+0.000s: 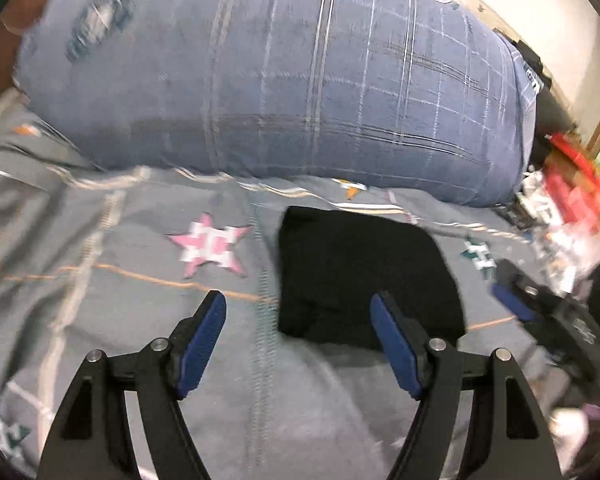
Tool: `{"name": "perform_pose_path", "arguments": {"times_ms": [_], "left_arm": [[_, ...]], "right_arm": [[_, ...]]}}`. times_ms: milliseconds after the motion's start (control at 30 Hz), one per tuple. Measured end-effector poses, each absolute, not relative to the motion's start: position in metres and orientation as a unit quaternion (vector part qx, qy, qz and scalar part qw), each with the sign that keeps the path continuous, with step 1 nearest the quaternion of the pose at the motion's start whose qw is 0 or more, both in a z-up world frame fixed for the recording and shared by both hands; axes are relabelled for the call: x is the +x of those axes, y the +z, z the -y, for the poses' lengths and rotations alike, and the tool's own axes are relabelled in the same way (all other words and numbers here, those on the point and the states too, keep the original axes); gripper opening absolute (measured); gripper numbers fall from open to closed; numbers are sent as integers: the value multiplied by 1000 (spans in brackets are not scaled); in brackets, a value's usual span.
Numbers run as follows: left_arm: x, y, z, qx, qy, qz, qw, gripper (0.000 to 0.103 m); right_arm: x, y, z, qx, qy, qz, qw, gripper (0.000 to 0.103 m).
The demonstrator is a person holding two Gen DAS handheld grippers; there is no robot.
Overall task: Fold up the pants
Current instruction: 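Open both grippers and pull back from the bundle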
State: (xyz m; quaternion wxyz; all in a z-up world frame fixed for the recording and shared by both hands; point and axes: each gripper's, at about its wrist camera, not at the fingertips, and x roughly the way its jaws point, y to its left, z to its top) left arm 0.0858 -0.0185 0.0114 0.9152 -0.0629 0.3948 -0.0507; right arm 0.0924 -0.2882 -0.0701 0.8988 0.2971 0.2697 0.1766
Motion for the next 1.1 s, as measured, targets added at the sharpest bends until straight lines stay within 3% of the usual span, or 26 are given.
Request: {"name": "perform_pose_path", "arguments": {"times_ms": [300, 1100], "left_arm": [[36, 4, 35, -4, -1, -367, 930, 82], [49, -25, 48, 7, -3, -405, 914, 83]], "right_arm": [[21, -85, 254, 195, 114, -251, 941, 78], [47, -126, 253, 219, 109, -315, 917, 80]]}}
